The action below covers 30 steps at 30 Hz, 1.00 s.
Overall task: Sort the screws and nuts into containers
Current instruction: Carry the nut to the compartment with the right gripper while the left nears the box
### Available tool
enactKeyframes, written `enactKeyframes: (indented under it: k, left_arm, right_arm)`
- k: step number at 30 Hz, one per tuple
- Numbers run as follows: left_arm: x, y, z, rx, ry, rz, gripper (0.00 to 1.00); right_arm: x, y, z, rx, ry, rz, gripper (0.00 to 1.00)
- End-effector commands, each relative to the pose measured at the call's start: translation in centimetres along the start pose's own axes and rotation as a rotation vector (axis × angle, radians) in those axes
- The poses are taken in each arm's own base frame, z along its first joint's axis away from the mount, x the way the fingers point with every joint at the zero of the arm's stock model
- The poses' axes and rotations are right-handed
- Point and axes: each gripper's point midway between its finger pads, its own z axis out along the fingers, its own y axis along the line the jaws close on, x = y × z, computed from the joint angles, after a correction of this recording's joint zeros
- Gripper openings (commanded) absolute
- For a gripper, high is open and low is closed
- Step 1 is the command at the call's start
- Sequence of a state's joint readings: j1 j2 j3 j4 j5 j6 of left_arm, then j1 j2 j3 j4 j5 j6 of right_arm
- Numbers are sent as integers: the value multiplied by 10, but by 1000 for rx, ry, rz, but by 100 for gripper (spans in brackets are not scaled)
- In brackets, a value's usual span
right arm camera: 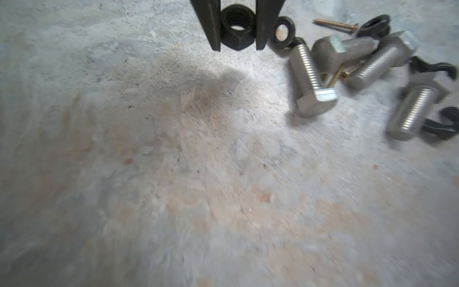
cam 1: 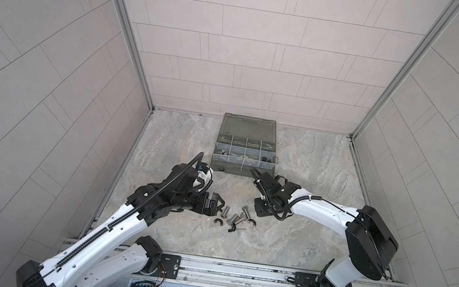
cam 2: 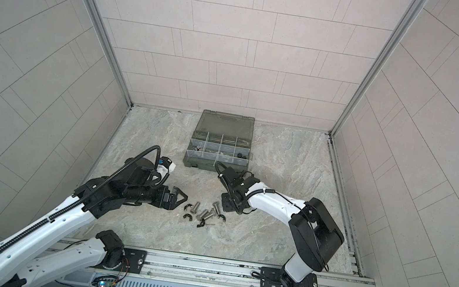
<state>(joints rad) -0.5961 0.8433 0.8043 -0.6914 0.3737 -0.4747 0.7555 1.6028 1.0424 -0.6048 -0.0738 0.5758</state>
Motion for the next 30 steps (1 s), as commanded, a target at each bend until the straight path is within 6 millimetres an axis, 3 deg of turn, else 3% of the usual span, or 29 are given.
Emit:
enactKeyframes:
  k: [1, 8, 14, 20, 30]
  left_arm:
    - [-13, -6, -7, -2, -28, 30, 100]
    - [-25, -9, -3, -15, -21, 44, 100]
    - [-45, -16, 5, -14, -18, 63, 100]
    - [-65, -21, 14, -29, -2, 96, 100]
    - [-90, -27, 32, 3, 11, 82, 100]
  right_arm:
    - [-21, -11, -26, 42, -54, 2, 19]
    - [-83, -25, -48, 9, -125, 69, 19]
    - [-141, -41, -49, -23, -163, 139, 20]
    - [-187, -62, -24, -39, -163, 198, 20]
    - [-225, -92, 24, -55, -142, 268, 21]
